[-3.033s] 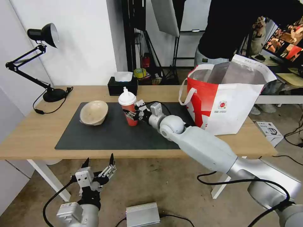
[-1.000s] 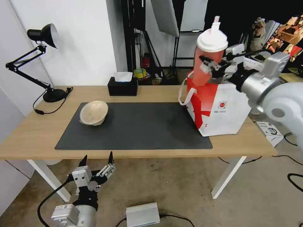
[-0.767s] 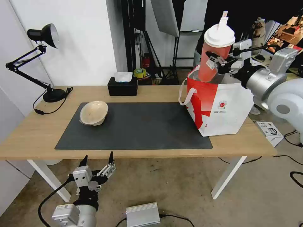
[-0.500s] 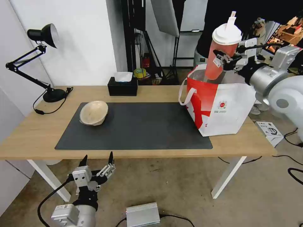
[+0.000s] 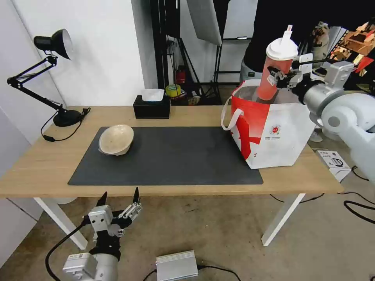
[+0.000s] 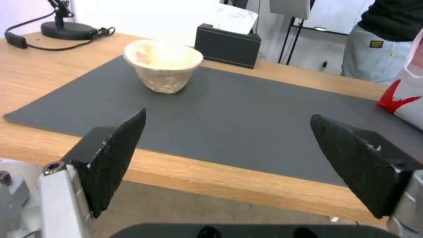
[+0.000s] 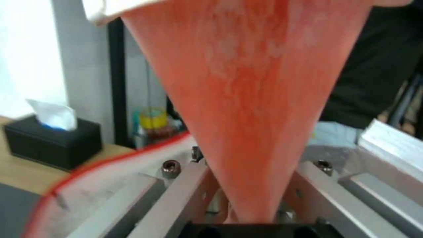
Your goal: Pick up the trash from the table and place it into the takeout bag.
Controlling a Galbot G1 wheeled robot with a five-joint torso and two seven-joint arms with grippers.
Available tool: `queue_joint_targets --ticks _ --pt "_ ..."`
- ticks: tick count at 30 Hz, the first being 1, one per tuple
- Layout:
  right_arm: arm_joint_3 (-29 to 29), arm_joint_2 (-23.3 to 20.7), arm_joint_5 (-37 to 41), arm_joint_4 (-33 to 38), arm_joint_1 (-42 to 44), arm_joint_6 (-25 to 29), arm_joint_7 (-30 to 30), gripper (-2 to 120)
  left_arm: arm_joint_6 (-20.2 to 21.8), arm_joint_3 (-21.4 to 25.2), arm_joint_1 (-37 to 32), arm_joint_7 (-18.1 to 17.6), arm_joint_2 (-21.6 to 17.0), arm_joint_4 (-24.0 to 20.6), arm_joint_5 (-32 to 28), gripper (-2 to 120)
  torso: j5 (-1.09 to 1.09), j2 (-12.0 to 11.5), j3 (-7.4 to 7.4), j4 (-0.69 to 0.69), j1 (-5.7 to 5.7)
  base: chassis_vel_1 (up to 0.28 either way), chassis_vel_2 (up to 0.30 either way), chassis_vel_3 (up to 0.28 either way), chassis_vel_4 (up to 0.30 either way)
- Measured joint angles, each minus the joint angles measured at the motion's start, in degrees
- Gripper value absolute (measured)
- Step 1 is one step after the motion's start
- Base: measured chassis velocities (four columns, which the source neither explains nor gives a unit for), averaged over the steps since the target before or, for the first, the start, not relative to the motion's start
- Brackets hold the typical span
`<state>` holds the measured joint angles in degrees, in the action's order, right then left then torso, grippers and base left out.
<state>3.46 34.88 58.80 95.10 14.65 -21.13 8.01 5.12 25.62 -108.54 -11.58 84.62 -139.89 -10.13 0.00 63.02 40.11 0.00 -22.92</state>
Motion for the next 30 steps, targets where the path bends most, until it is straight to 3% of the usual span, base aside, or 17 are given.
queue_joint_targets --ticks 6,9,13,22,30 --pt "3.3 2.0 -4.1 -4.5 -4.0 -4.2 0.6 3 0.0 0.1 0.2 0.0 0.2 0.5 0.0 100 0.00 0.0 0.00 0.00 0.00 0.000 0.000 0.000 0.000" --pt "4.9 2.9 -5.6 -5.6 -6.9 -11.5 0.8 3 -0.1 0.1 0.4 0.0 0.2 0.9 -0.1 100 0.00 0.0 0.00 0.00 0.00 0.000 0.000 0.000 0.000" --pt "6.8 3.6 -6.7 -6.3 -9.7 -16.0 0.9 3 -0.1 0.1 0.6 0.0 0.4 1.1 -0.1 100 -0.01 0.0 0.00 0.00 0.00 0.000 0.000 0.000 0.000" --pt "9.8 4.6 -8.2 -8.1 -13.3 -20.4 1.2 3 -0.1 0.2 1.0 0.0 0.1 1.4 -0.7 100 0.00 0.0 0.00 0.00 0.00 0.000 0.000 0.000 0.000" --pt "11.7 3.7 -9.2 -8.3 -14.5 -20.6 0.8 3 -0.1 0.2 1.2 -0.1 -0.1 1.5 -1.1 100 0.00 0.0 0.00 0.00 0.00 0.000 0.000 0.000 0.000"
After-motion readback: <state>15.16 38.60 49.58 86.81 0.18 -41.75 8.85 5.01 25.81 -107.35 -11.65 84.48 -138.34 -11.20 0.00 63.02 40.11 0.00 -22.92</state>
